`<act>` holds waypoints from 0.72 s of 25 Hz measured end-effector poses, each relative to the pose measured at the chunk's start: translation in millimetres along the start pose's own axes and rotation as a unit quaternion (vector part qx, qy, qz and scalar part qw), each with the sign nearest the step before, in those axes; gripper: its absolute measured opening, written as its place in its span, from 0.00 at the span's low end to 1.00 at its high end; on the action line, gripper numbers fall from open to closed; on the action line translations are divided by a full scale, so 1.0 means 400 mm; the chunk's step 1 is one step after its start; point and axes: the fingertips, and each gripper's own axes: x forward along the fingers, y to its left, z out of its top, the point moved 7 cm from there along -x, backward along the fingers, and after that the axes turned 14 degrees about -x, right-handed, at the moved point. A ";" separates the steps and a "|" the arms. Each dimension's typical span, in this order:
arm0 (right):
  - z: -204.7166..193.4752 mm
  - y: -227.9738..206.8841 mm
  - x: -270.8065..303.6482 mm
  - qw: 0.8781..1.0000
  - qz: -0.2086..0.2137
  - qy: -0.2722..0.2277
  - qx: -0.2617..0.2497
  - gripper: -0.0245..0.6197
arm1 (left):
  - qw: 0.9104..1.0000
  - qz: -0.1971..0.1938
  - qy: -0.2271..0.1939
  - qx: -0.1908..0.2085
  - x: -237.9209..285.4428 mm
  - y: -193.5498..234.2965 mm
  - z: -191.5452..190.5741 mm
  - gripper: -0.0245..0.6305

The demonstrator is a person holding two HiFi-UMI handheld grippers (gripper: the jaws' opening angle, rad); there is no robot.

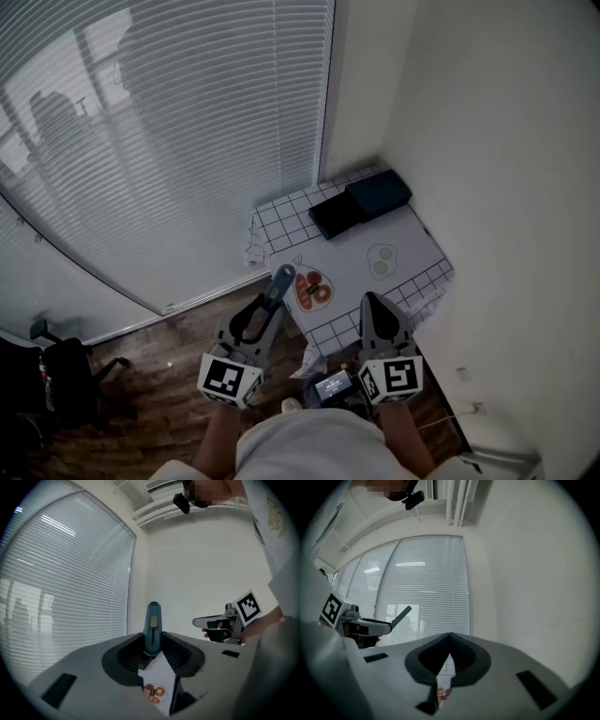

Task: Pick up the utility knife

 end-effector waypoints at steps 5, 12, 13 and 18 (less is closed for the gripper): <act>-0.011 -0.003 0.008 1.000 0.012 0.000 -0.007 0.05 | 1.000 -0.004 0.004 0.001 0.020 -0.010 -0.011 0.24; -0.015 -0.018 0.027 1.000 0.013 0.004 -0.004 0.05 | 1.000 -0.008 0.008 -0.002 0.044 -0.012 -0.009 0.24; -0.017 -0.018 0.029 1.000 0.014 0.005 -0.004 0.05 | 1.000 -0.008 0.009 -0.003 0.046 -0.012 -0.010 0.24; -0.029 -0.022 0.045 1.000 0.013 0.011 -0.006 0.05 | 1.000 -0.007 0.016 -0.005 0.059 -0.003 -0.022 0.24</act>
